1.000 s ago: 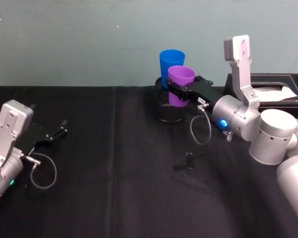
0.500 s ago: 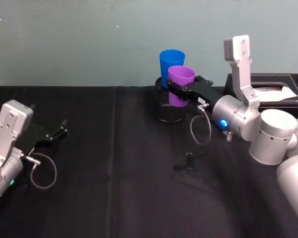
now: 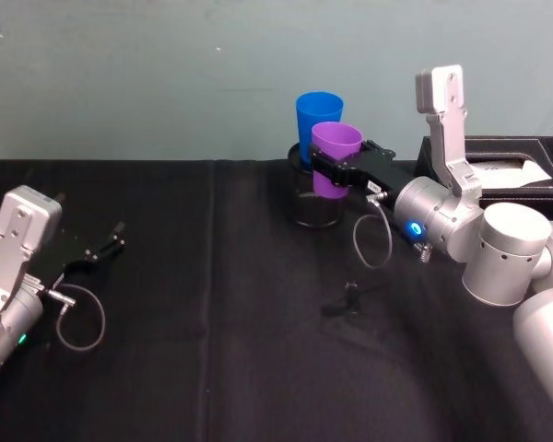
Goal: Pick up one cup with a gripper and tap it against the other cup.
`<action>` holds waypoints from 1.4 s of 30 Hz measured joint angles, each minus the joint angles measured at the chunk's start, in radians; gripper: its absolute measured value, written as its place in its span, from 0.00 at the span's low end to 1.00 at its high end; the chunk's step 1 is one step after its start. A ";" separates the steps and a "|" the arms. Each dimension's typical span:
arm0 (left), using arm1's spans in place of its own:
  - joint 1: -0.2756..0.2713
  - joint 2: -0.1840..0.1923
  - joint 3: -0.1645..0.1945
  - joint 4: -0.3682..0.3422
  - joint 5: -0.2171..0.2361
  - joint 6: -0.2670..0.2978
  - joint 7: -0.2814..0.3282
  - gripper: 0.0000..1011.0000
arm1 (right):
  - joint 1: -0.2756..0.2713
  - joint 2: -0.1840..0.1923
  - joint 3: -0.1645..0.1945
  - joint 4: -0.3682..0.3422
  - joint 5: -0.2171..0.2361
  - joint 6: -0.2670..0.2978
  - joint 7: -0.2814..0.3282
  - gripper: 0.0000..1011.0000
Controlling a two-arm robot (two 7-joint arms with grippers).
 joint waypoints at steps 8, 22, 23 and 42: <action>0.000 0.000 0.000 0.000 0.000 0.000 0.000 0.99 | 0.000 0.000 0.000 0.000 0.000 0.000 0.000 0.72; 0.000 0.000 0.000 0.000 0.000 0.000 0.000 0.99 | 0.000 0.000 0.000 0.000 0.000 0.000 0.000 0.72; 0.000 0.000 0.000 0.000 0.000 0.000 0.000 0.99 | 0.000 0.000 0.000 0.000 0.000 0.000 0.000 0.72; 0.000 0.000 0.000 0.000 0.000 0.000 0.000 0.99 | 0.000 0.000 0.000 0.000 0.000 0.000 0.000 0.72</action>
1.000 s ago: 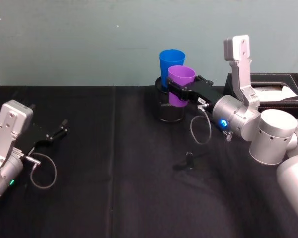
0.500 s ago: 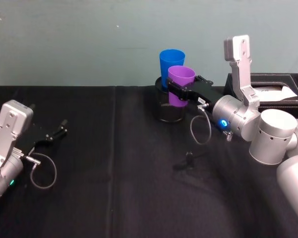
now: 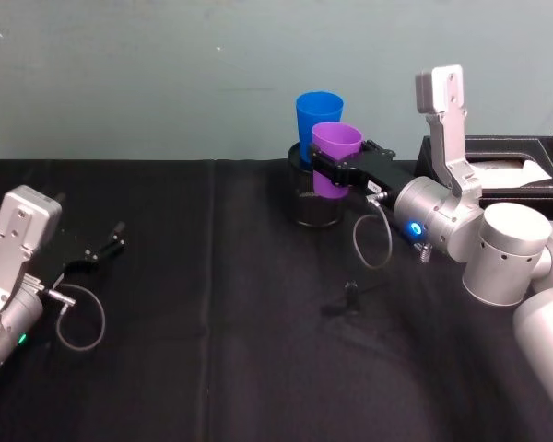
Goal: Pick up one cup with a gripper and tap it against the other cup.
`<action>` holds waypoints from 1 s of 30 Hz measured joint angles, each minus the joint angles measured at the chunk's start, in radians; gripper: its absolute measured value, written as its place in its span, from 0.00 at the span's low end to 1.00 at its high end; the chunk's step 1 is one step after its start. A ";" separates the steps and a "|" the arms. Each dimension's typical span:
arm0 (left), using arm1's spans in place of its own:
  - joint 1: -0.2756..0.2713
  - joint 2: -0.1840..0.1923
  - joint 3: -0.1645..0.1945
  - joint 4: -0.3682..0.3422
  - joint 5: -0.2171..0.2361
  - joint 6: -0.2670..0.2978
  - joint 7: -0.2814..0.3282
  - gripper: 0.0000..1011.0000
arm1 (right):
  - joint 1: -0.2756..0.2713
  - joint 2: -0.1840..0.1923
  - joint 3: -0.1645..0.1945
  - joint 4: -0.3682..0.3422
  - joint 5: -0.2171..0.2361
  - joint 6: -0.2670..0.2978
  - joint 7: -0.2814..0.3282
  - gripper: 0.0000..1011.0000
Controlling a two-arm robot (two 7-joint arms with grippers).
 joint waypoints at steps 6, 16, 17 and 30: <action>0.000 0.000 0.000 0.000 0.000 0.000 0.000 0.99 | 0.000 0.000 0.000 0.000 0.000 0.000 0.000 0.72; 0.000 0.000 0.000 0.000 0.000 0.000 0.000 0.99 | 0.000 0.000 0.000 0.000 0.000 0.000 0.000 0.72; 0.000 0.000 0.000 0.000 0.000 0.000 0.000 0.99 | 0.000 0.000 0.000 0.000 0.000 0.000 0.000 0.72; 0.000 0.000 0.000 0.000 0.000 0.000 0.000 0.99 | 0.000 0.000 0.000 0.000 0.000 0.000 0.000 0.72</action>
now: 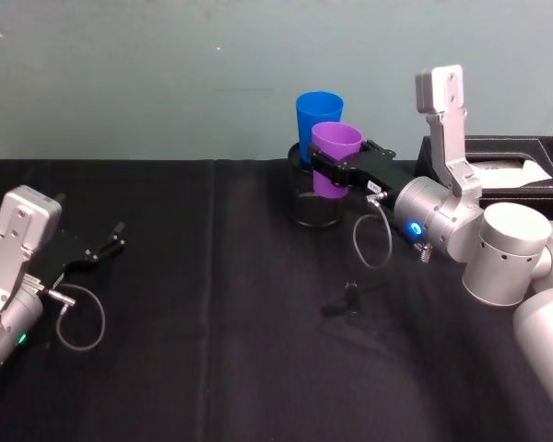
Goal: Pick up one cup with a gripper and tap it against the other cup.
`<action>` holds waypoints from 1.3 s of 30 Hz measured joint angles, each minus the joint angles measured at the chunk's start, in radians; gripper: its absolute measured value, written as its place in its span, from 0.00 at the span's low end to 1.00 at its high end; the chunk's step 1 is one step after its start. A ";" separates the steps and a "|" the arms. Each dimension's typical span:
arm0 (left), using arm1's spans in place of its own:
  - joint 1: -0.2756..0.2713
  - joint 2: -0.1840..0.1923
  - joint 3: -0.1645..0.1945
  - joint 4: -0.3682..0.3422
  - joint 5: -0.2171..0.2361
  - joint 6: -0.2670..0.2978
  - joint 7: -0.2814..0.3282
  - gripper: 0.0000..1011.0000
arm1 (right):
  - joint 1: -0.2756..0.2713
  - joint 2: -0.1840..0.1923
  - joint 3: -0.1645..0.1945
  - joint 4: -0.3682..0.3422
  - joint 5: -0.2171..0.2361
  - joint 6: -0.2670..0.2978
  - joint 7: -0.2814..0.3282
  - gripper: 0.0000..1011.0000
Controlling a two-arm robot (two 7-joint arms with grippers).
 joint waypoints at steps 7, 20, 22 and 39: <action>0.000 0.000 0.000 0.000 0.000 0.000 0.000 0.99 | 0.000 0.000 0.000 0.000 0.000 0.000 0.000 0.72; 0.000 0.000 0.000 0.000 0.000 0.000 0.000 0.99 | 0.000 0.000 0.000 0.000 0.000 0.000 0.000 0.72; 0.000 0.000 0.000 0.000 0.000 0.000 0.000 0.99 | 0.000 0.000 0.000 0.000 0.000 0.000 0.000 0.72; 0.000 0.000 0.000 0.000 0.000 0.000 0.000 0.99 | 0.000 0.000 0.000 0.000 0.000 0.000 0.000 0.72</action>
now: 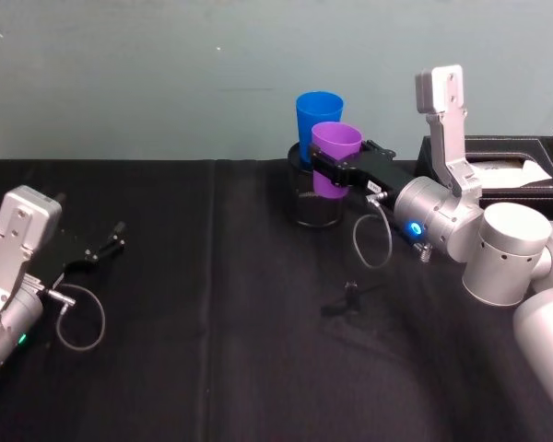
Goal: Pick up one cup with a gripper and tap it against the other cup.
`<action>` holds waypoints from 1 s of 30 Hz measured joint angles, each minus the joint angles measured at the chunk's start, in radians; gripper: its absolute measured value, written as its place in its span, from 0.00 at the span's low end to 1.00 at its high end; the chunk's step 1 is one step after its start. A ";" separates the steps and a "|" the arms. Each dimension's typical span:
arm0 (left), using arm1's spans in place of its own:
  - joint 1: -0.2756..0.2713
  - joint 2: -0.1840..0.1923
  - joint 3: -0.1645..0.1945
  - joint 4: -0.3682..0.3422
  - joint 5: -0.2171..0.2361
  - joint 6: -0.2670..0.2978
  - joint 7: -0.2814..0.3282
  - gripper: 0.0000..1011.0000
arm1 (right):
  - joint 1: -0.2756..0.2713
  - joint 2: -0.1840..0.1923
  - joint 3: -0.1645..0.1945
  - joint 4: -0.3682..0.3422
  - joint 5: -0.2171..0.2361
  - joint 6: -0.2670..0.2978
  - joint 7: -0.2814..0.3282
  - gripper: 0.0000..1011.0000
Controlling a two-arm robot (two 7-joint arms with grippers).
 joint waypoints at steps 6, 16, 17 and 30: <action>0.000 0.000 0.000 0.000 0.000 0.000 0.000 0.99 | 0.000 0.000 0.000 0.000 0.000 0.000 0.000 0.72; 0.000 0.000 0.000 0.000 0.000 0.000 0.000 0.99 | 0.000 0.000 0.000 0.000 0.000 0.000 0.000 0.72; 0.000 0.000 0.000 0.000 0.000 0.000 0.000 0.99 | 0.000 0.000 0.000 0.000 0.000 0.000 0.000 0.72; 0.000 0.000 0.000 0.000 0.000 0.000 0.000 0.99 | 0.000 0.000 0.000 0.000 0.000 0.000 0.000 0.72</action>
